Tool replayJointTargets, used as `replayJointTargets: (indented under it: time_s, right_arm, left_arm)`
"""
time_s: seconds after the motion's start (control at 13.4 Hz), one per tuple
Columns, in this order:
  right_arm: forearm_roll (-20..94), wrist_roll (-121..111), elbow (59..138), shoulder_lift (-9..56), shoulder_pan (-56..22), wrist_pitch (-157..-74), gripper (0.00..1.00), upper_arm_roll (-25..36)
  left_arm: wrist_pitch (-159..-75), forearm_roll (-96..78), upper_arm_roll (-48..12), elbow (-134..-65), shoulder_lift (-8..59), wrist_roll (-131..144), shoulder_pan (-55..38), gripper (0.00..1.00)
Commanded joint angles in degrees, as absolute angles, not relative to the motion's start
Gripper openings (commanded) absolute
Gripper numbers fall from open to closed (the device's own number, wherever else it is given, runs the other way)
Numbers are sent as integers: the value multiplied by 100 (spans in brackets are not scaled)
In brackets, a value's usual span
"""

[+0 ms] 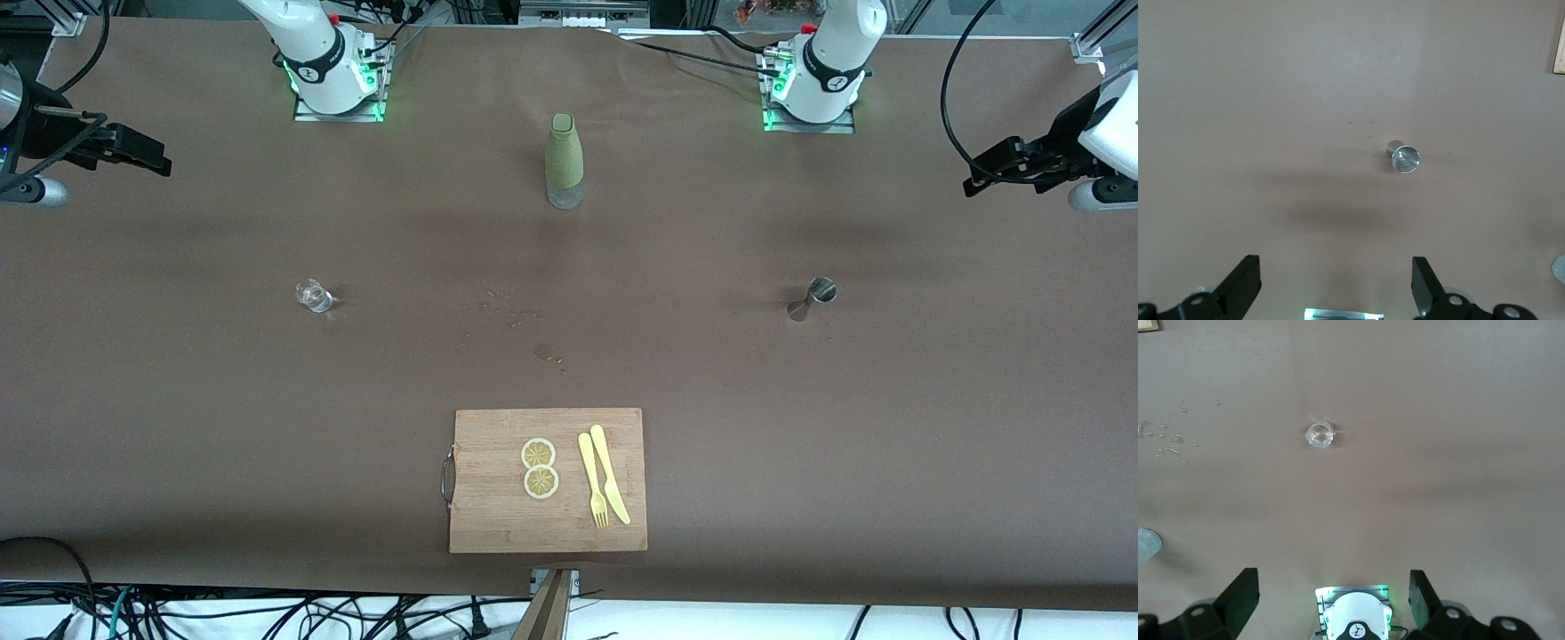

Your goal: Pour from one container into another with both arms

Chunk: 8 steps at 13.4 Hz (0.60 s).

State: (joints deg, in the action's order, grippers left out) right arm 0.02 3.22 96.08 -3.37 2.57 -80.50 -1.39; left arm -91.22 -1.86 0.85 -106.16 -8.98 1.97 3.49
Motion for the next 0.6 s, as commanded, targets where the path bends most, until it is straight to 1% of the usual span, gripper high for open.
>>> replayJointTargets:
  time_s: [0.0,0.52]
  right_arm:
    - [35,211,9510,-334,281,-7980,100,-132]
    - [18,272,9484,-334,273,-7945,100,-158]
  left_arm:
    - [-9053,-105,88,-10433,-800,167,369,100]
    - [-9061,-105,53,-10441,-852,158,387,100]
